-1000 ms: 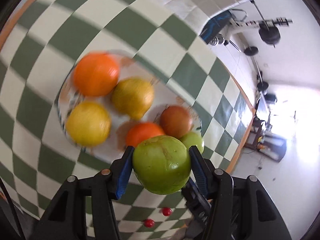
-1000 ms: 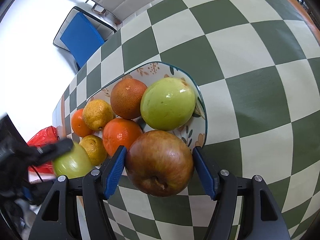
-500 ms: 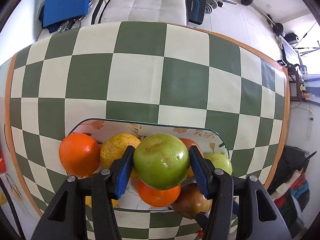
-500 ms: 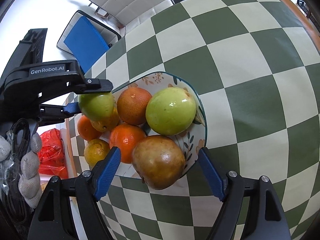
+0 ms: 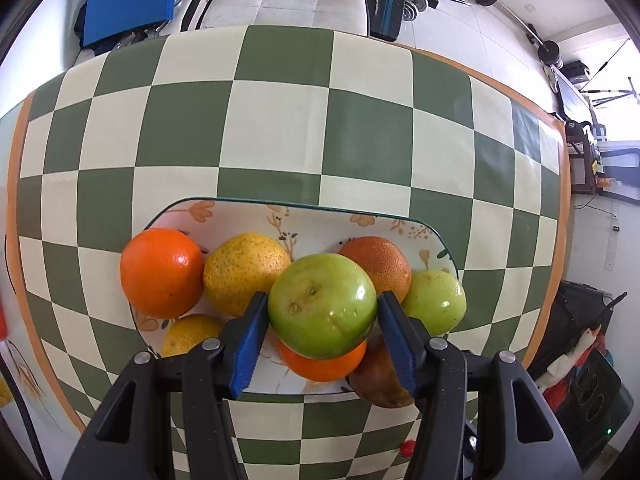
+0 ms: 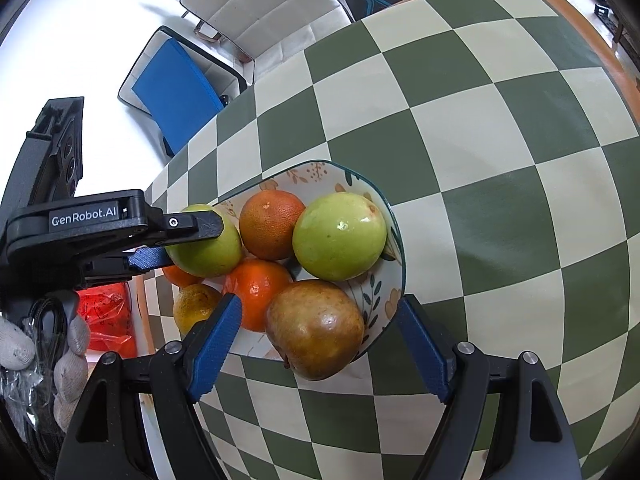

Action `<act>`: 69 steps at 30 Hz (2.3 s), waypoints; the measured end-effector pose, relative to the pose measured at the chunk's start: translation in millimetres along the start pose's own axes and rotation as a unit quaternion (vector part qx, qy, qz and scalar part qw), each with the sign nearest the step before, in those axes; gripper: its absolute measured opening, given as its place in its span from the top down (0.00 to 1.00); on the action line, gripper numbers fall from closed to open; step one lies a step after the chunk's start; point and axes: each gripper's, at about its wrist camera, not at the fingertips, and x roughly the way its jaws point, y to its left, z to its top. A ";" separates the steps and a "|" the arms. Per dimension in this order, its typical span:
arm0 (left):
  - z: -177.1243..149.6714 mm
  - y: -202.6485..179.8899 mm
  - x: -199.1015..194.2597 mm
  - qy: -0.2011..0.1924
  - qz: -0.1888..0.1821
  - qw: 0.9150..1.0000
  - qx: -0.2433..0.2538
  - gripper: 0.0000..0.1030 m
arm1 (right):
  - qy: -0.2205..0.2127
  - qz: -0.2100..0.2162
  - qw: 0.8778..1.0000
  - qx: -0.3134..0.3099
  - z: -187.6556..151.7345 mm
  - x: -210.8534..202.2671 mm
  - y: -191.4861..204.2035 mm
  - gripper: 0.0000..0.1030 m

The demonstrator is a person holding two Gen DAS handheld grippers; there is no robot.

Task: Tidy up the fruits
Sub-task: 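Lower the green apple with the left tool while the right tool lowers the brown-red apple onto the plate, then open both tools and withdraw them from the plate, then grasp a red tomato with the left tool while the right tool grasps the other tomato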

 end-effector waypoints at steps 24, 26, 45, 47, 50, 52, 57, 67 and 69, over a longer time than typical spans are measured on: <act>-50.7 15.5 -59.3 -0.117 0.048 0.991 0.035 0.15 | -0.026 -0.046 0.998 -0.034 -6.5 -19.5 14.3 0.11; -63.9 29.1 -67.5 -0.135 0.049 0.989 0.021 0.15 | -0.030 -0.060 0.997 -0.045 -8.4 -23.9 19.5 0.11; -28.5 87.7 -53.7 -0.182 0.056 0.977 -0.099 0.09 | 0.063 -0.122 0.978 -0.155 199.6 116.9 70.7 0.66; -26.7 86.5 -51.5 -0.179 0.050 0.978 -0.093 0.09 | 0.062 -0.119 0.977 -0.164 204.0 118.1 71.4 0.73; -28.3 87.1 -54.8 -0.184 0.036 0.978 -0.087 0.09 | 0.049 -0.109 0.969 -0.215 191.2 102.0 77.3 0.76; -29.7 87.6 -59.7 -0.194 0.037 0.977 -0.083 0.09 | 0.035 -0.087 0.968 -0.234 177.8 77.7 77.3 0.76; -35.9 82.3 -76.9 -0.225 0.061 0.970 -0.061 0.09 | -0.004 -0.044 0.981 -0.189 177.4 10.8 57.6 0.69; -145.5 64.9 -72.5 -0.254 0.114 0.960 0.004 0.09 | -0.078 -0.136 0.975 -0.159 26.8 -90.1 55.5 0.04; -168.3 57.4 -53.4 -0.232 0.102 0.967 0.014 0.09 | -0.074 -0.160 0.977 -0.116 -10.2 -94.6 30.0 0.04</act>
